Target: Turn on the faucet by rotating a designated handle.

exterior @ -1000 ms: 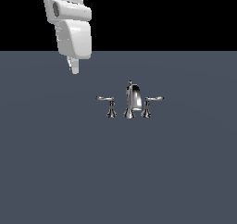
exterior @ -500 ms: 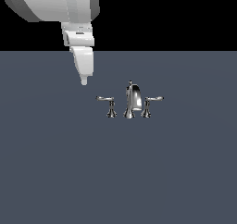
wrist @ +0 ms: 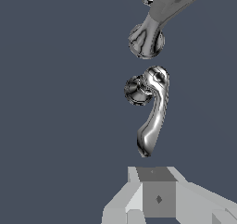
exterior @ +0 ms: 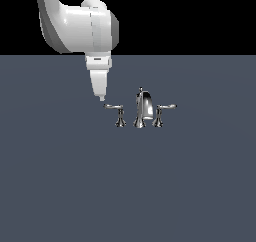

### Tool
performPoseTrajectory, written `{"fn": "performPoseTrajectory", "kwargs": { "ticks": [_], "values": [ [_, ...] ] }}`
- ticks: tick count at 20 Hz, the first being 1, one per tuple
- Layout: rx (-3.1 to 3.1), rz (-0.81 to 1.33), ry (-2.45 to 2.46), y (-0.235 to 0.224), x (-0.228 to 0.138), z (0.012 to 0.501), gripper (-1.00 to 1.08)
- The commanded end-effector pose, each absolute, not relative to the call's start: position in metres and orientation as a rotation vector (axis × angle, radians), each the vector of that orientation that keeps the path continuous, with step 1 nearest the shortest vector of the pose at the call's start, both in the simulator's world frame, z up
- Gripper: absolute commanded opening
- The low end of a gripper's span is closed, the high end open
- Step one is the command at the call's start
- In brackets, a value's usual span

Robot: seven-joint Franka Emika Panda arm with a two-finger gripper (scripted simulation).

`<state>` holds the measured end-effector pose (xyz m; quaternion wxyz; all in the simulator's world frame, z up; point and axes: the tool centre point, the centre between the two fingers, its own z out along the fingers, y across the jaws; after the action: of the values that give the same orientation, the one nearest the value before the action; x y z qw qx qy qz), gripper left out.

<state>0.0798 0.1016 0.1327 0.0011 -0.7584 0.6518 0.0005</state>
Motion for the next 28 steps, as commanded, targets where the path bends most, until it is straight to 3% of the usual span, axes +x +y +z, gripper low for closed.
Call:
{"fn": "performPoseTrajectory", "kwargs": {
  "ticks": [1, 15, 28],
  "values": [
    [-2.331, -0.002, 2.105, 0.095, 0.092, 0.122, -1.00],
    [-2.197, -0.001, 2.246, 0.075, 0.122, 0.095, -1.00],
    [-2.197, -0.001, 2.246, 0.084, 0.101, 0.095, -1.00]
  ]
}}
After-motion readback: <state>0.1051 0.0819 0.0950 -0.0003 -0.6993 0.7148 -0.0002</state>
